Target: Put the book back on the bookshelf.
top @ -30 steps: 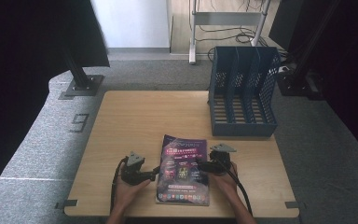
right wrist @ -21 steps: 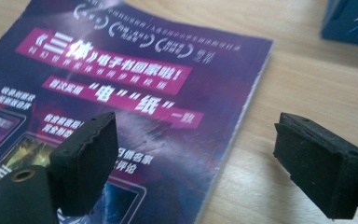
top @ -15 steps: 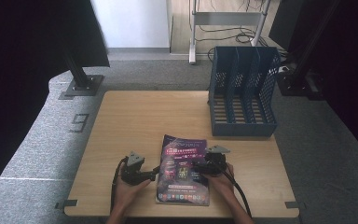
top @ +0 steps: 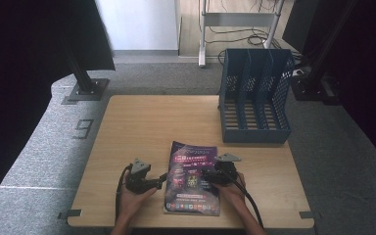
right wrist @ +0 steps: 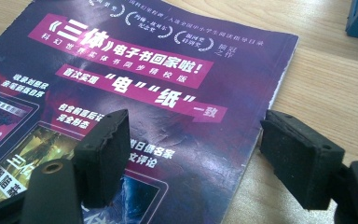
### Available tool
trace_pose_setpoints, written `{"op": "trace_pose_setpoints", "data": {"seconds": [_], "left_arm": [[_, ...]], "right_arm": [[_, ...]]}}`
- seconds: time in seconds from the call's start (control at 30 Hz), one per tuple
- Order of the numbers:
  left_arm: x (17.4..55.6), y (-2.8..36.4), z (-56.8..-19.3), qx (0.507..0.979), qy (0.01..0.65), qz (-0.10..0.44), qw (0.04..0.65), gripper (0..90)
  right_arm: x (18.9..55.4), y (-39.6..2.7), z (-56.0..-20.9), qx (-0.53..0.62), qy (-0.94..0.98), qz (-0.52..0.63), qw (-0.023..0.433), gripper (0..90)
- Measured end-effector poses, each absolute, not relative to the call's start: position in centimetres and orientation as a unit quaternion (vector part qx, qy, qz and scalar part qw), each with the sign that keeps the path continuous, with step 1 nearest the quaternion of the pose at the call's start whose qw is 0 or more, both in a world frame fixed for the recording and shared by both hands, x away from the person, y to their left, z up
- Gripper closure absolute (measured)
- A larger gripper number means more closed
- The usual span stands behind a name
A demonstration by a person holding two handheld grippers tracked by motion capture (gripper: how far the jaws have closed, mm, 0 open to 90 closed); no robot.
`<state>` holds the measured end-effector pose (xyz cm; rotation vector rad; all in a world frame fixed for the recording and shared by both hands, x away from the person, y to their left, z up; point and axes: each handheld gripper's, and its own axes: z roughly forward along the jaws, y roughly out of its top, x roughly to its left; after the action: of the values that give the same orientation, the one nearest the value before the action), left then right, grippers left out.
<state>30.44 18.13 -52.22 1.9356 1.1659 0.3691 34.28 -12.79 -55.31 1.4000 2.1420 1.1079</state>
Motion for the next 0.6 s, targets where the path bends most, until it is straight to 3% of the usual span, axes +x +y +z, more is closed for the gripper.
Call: {"op": "trace_pose_setpoints", "data": {"seconds": [0.6], "left_arm": [[31.7,17.0,-51.5,0.770,0.463,0.155,0.411,20.7]], "right_arm": [[34.3,-12.8,-55.3,0.493,0.757,0.391,0.178,24.4]]}}
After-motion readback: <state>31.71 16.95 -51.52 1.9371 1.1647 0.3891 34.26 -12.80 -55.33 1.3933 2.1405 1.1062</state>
